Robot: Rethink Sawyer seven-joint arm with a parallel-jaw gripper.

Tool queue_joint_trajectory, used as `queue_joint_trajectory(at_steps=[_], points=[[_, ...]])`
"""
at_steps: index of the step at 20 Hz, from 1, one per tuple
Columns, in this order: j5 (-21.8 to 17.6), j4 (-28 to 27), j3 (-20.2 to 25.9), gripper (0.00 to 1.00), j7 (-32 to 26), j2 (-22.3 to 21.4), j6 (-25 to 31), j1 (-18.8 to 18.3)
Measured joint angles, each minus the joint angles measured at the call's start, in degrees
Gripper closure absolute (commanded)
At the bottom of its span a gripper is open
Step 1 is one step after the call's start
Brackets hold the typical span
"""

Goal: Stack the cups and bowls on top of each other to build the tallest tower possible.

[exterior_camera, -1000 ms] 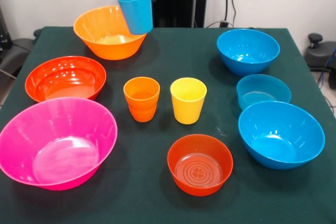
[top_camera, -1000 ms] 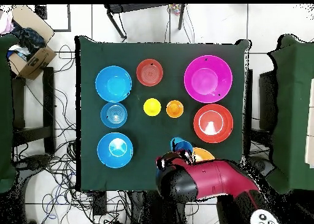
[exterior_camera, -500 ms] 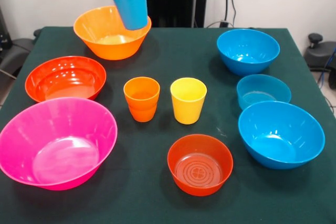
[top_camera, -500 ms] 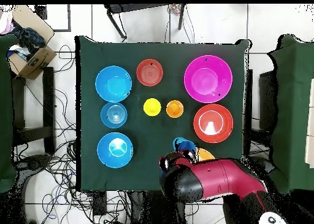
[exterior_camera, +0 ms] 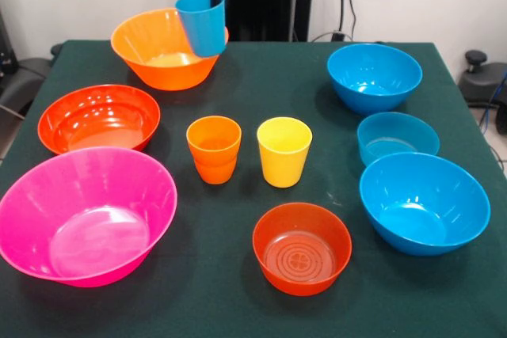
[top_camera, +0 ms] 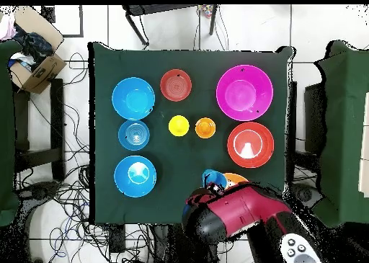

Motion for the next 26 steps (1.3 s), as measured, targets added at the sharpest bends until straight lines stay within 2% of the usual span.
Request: queue_joint_trajectory(at_steps=[5, 12, 26], points=[[-2.9, 0.0, -1.4, 1.00, 0.0, 1.9, 1.1, 1.5], [-2.9, 0.0, -1.8, 1.00, 0.0, 2.3, 3.0, 1.8], [-0.7, 0.1, -1.6, 1.00, 0.0, -1.8, 6.0, 1.0]])
